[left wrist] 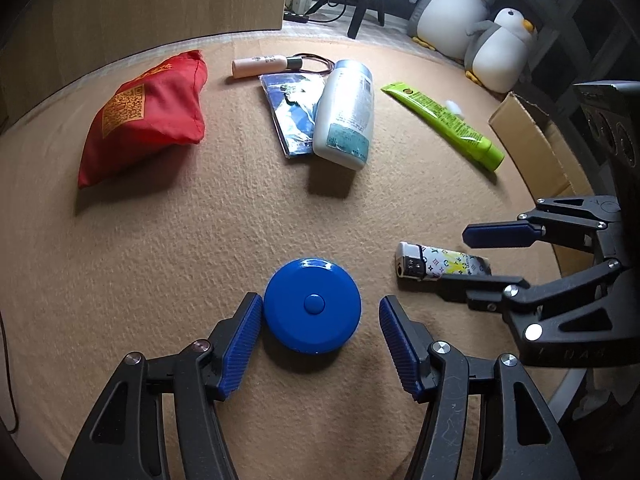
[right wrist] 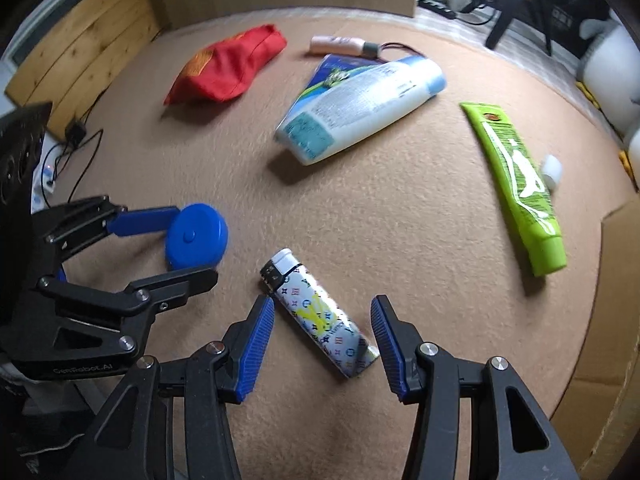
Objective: Organize objects
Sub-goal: 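Grasp the blue tape measure with the left tool while the right tool grasps the lighter, then carry the tape measure with the left tool and drop it into the box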
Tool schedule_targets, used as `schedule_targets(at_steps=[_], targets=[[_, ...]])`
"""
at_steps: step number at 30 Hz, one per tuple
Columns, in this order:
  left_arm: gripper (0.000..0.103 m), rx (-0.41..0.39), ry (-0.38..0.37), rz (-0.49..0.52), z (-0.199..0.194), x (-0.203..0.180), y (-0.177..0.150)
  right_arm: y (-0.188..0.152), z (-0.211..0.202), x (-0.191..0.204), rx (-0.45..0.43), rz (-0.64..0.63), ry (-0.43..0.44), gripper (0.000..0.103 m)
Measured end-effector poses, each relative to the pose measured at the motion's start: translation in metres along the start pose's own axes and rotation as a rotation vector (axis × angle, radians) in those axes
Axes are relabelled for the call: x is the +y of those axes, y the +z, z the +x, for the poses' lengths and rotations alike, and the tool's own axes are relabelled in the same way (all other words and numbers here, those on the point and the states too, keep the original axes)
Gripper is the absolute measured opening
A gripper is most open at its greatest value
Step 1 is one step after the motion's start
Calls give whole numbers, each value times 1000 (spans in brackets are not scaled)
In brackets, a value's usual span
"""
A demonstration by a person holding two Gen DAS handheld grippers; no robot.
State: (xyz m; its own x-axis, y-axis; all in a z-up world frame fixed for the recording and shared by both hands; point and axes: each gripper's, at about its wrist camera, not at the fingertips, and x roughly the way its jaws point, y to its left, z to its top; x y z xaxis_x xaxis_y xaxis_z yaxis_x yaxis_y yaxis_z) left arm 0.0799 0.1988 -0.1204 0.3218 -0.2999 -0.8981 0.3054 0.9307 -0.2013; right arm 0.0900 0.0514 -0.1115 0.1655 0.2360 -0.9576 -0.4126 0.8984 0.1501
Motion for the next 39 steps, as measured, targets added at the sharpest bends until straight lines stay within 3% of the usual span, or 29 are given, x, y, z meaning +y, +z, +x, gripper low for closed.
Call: schedule_targets(at_steps=[7, 12, 17, 25, 39], targets=[[63, -3, 23, 9, 3, -1, 2, 0, 7, 5, 9, -26, -44, 47], [54, -5, 46, 11, 3, -1, 3, 0, 8, 7, 8, -27, -60, 46], [54, -8, 52, 7, 2, 0, 2, -1, 6, 5, 1, -13, -80, 36], [54, -16, 63, 7, 1, -4, -4, -12, -2, -15, -27, 74, -76, 23], [54, -47, 31, 2, -15, -25, -3, -35, -31, -45, -119, 237, -45, 21]])
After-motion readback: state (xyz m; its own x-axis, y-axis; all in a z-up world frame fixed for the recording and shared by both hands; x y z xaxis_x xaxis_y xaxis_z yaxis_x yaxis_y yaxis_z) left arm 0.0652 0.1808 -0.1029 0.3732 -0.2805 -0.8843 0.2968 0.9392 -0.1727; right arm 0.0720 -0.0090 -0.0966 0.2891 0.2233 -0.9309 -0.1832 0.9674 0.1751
